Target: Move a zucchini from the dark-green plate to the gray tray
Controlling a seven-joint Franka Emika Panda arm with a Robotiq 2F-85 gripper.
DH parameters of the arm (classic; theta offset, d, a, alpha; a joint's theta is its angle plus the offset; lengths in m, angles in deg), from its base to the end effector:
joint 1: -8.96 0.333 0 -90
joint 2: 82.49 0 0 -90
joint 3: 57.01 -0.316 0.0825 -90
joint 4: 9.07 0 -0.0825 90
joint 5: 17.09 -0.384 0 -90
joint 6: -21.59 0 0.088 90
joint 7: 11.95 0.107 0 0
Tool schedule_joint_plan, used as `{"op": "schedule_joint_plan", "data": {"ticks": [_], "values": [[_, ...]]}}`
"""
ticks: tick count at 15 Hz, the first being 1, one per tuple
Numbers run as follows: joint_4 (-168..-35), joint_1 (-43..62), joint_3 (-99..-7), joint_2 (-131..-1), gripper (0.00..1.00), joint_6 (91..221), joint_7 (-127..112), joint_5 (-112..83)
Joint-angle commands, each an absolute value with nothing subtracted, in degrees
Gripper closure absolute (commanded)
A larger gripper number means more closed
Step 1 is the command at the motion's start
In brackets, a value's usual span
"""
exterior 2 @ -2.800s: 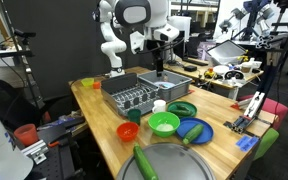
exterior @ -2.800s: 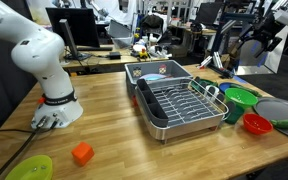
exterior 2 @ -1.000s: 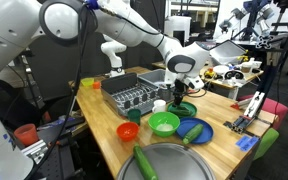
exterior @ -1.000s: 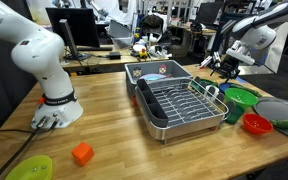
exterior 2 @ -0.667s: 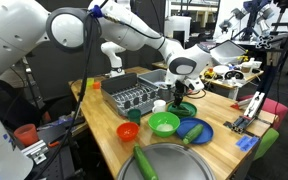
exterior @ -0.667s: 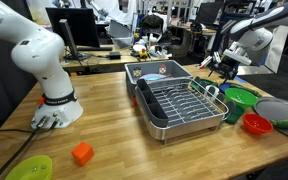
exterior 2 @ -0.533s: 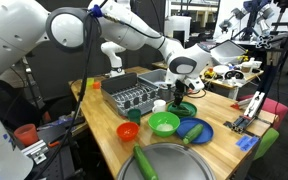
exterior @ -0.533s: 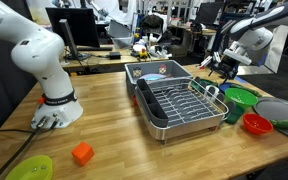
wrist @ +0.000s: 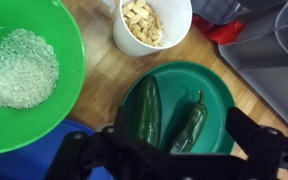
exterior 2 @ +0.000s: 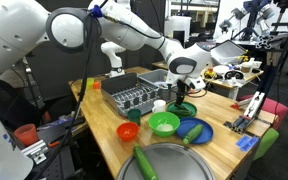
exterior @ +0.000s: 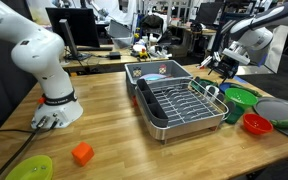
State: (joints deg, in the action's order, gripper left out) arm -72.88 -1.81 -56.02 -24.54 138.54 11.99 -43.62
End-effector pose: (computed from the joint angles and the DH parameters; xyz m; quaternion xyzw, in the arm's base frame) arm 0.7530 -0.1273 0.1895 -0.8941 0.4022 0.0610 0.1873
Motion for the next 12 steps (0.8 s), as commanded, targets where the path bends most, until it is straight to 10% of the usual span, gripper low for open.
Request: {"op": "schedule_joint_plan", "data": {"ticks": [1, 12], "values": [[-73.23, -1.55, -55.63, -23.94, 0.0, 142.45, 16.27, -43.83], [-71.86, -0.05, -53.63, -18.91, 0.0, 147.14, 28.16, -41.83]]}}
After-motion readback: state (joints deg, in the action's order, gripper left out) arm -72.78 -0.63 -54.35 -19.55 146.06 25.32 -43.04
